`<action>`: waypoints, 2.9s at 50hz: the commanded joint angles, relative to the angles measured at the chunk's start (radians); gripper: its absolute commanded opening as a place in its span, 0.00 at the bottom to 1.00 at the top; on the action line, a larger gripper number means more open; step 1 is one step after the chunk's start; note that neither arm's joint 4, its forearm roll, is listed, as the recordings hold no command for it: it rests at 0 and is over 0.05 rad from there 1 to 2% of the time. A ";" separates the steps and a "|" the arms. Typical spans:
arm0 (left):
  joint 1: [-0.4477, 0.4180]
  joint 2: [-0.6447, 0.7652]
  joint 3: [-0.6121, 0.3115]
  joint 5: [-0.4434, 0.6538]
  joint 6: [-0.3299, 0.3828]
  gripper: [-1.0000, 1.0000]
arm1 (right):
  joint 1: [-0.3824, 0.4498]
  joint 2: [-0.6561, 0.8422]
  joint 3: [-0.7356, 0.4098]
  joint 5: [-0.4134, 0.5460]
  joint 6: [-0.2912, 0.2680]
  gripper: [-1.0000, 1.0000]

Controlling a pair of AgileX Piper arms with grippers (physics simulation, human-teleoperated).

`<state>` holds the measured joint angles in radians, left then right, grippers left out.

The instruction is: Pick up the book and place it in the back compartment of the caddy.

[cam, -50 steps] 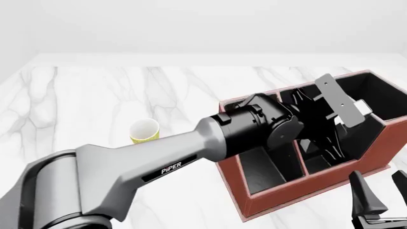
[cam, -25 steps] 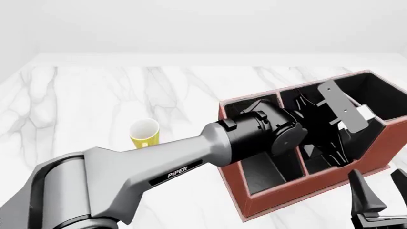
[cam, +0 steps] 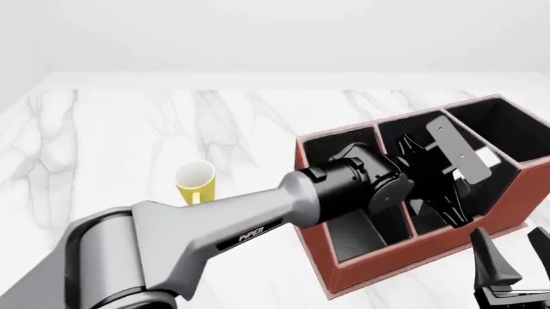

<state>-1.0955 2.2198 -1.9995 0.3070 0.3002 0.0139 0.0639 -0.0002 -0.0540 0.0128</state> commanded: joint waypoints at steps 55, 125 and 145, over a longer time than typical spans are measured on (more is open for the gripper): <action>-0.001 0.036 -0.027 -0.006 -0.020 1.00 | -0.004 -0.013 0.000 0.011 0.001 1.00; 0.582 -1.103 1.374 -0.648 -0.113 1.00 | 0.003 -0.063 -0.001 0.041 -0.027 1.00; 0.645 -1.153 1.459 -0.770 -0.193 1.00 | -0.026 -0.038 -0.044 0.054 -0.007 1.00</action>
<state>-0.4799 1.0838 -0.5936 -0.4048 0.1394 -0.0085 0.0120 -0.0101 -0.0133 0.0043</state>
